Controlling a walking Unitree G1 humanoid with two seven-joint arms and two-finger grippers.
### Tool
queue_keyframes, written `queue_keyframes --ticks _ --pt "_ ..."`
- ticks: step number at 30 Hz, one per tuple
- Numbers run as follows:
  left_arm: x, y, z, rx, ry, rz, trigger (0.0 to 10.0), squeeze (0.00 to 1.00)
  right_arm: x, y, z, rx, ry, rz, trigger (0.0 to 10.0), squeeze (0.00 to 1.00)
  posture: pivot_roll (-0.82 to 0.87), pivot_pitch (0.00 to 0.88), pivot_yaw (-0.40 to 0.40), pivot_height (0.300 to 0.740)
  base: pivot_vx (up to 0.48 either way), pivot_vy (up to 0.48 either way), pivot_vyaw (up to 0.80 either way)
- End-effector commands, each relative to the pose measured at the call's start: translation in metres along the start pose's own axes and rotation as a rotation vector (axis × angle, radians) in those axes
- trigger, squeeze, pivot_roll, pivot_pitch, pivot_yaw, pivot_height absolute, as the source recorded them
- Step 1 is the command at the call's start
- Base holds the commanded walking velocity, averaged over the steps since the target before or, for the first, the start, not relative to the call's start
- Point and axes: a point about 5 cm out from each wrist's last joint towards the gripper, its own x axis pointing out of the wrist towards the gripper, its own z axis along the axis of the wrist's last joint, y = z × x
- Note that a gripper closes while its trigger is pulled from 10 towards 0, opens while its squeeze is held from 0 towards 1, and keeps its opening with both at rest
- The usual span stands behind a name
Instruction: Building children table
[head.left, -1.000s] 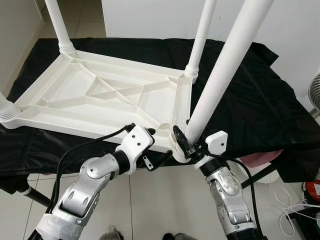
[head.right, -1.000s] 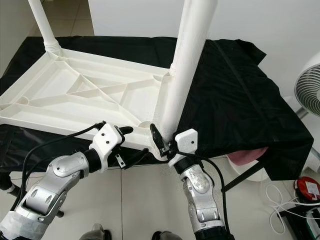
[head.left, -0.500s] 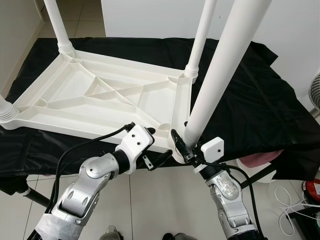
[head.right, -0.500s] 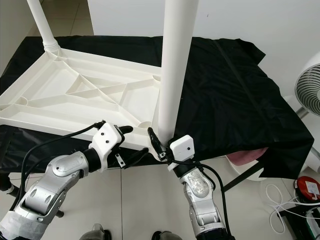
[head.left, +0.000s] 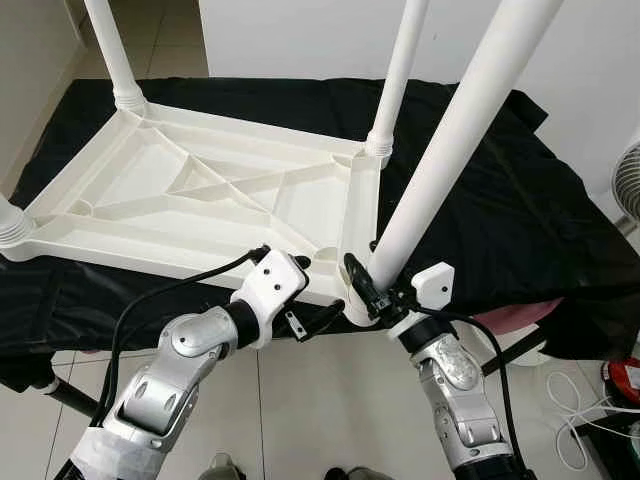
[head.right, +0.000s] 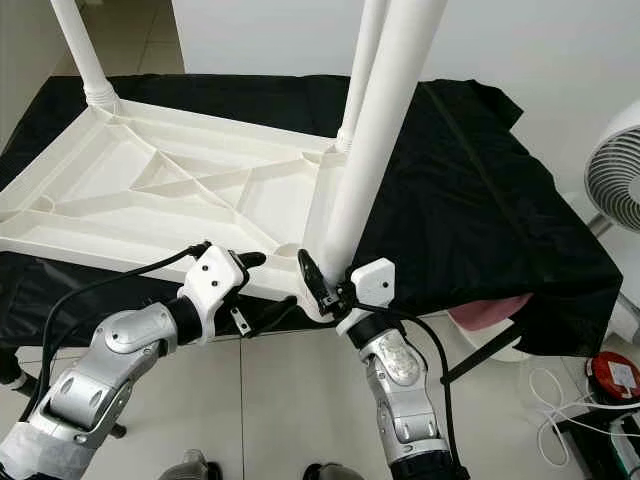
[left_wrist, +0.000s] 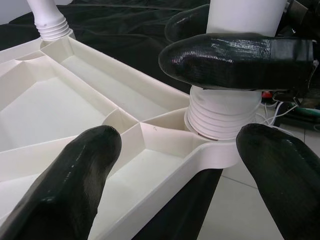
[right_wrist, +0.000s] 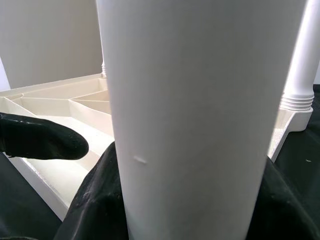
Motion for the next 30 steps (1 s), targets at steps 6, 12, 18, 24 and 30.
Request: queue_keyframes --ticks 6,12,18,24,30 --pt "-0.002 -0.002 -0.001 -0.007 0.01 0.002 10.0 0.0 -0.013 -0.007 -0.031 0.111 0.202 -0.058 10.0 0.0 0.07 0.114 -0.048 0.74 0.0 0.0 0.0" --pt "-0.003 -0.002 -0.001 -0.006 0.011 0.003 10.0 0.0 -0.016 -0.013 -0.041 0.187 0.276 -0.128 10.0 0.0 0.06 0.116 -0.046 0.74 0.0 0.0 0.0" --pt "-0.003 -0.002 -0.001 -0.003 0.013 0.001 10.0 0.0 -0.016 -0.016 -0.04 0.183 0.279 -0.151 10.0 0.0 0.06 0.115 -0.045 0.74 0.0 0.0 0.0" --pt "-0.003 -0.001 0.0 -0.002 0.013 0.002 10.0 0.0 -0.018 -0.015 -0.039 0.16 0.27 -0.137 10.0 0.0 0.07 0.113 -0.044 0.74 0.0 0.0 0.0" --pt "-0.004 0.0 0.0 0.001 0.015 0.007 10.0 0.0 -0.022 -0.012 -0.034 0.139 0.211 -0.131 10.0 0.0 0.07 0.113 -0.042 0.74 0.0 0.0 0.0"
